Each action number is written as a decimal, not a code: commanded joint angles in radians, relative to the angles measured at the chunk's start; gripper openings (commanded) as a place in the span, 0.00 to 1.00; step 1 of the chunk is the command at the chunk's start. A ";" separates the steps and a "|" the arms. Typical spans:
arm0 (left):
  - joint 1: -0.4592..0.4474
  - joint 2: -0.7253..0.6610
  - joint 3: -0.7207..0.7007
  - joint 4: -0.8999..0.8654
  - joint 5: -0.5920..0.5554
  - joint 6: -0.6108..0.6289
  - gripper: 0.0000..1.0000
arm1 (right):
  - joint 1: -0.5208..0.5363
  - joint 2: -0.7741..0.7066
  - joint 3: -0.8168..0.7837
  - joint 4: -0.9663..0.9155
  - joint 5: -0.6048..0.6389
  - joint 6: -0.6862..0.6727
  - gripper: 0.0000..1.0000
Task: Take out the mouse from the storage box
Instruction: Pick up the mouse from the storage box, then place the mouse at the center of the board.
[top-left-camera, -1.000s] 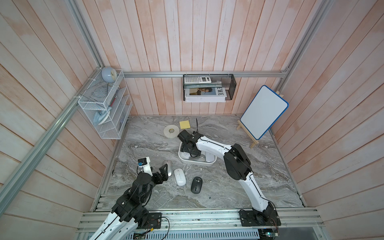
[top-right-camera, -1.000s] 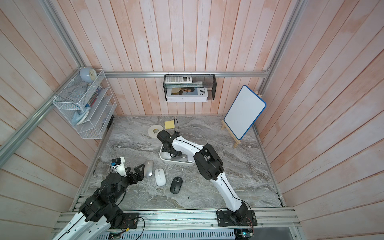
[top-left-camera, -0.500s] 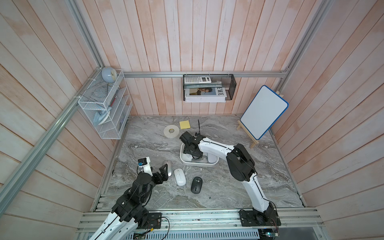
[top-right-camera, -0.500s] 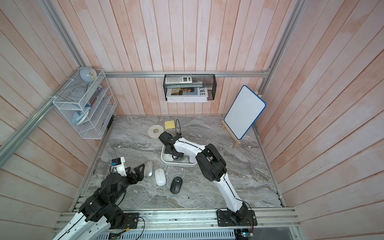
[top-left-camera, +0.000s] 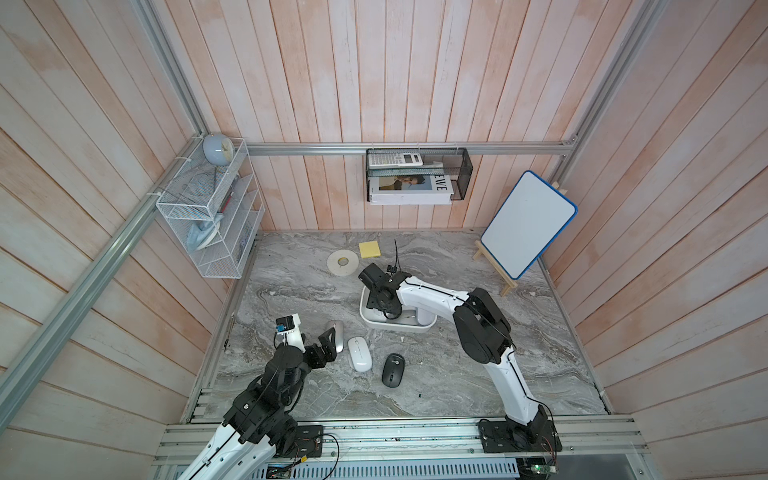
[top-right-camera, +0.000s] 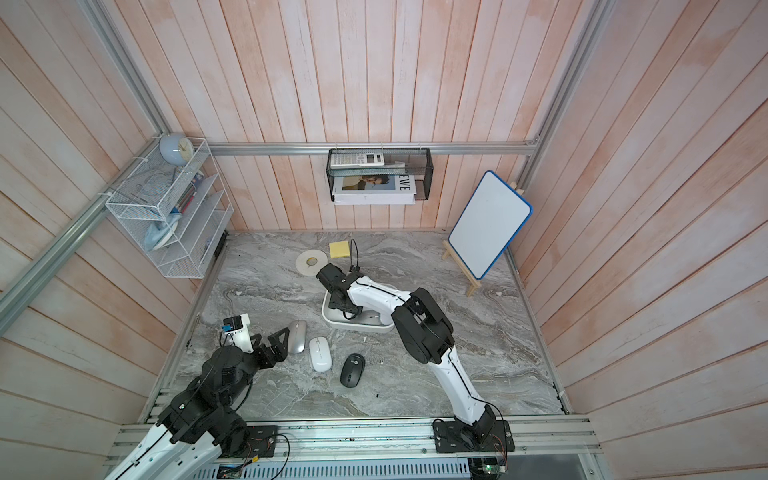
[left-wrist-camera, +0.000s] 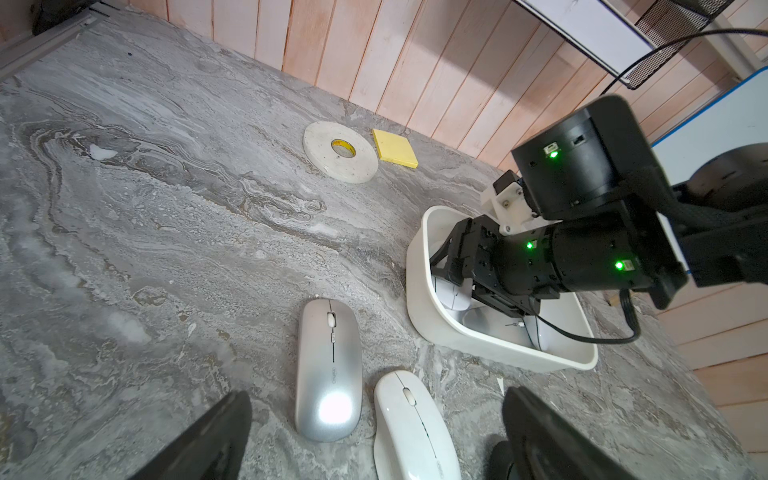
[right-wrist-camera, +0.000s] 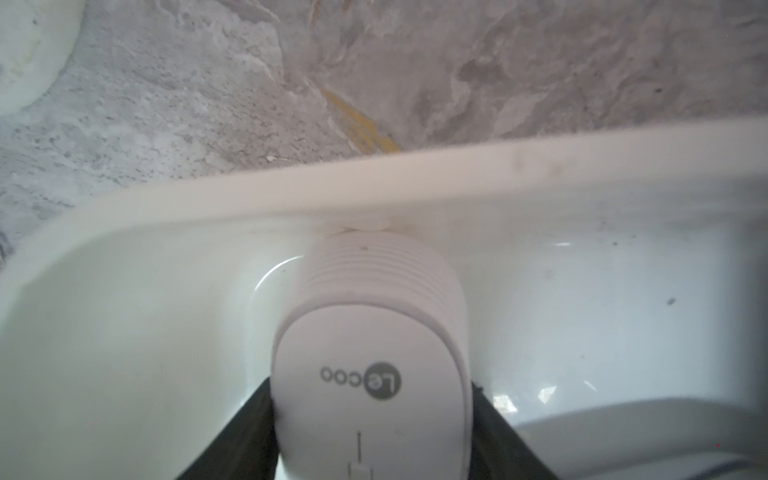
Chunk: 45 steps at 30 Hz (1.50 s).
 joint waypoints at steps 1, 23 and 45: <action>0.005 0.001 -0.004 0.015 0.001 0.017 1.00 | 0.008 -0.061 -0.003 0.041 0.020 -0.049 0.58; 0.004 -0.003 -0.007 0.020 0.001 0.017 1.00 | 0.050 -0.388 -0.203 0.041 0.050 -0.154 0.56; 0.003 0.037 -0.003 0.034 0.010 0.012 1.00 | 0.186 -0.927 -0.971 0.139 -0.013 -0.066 0.56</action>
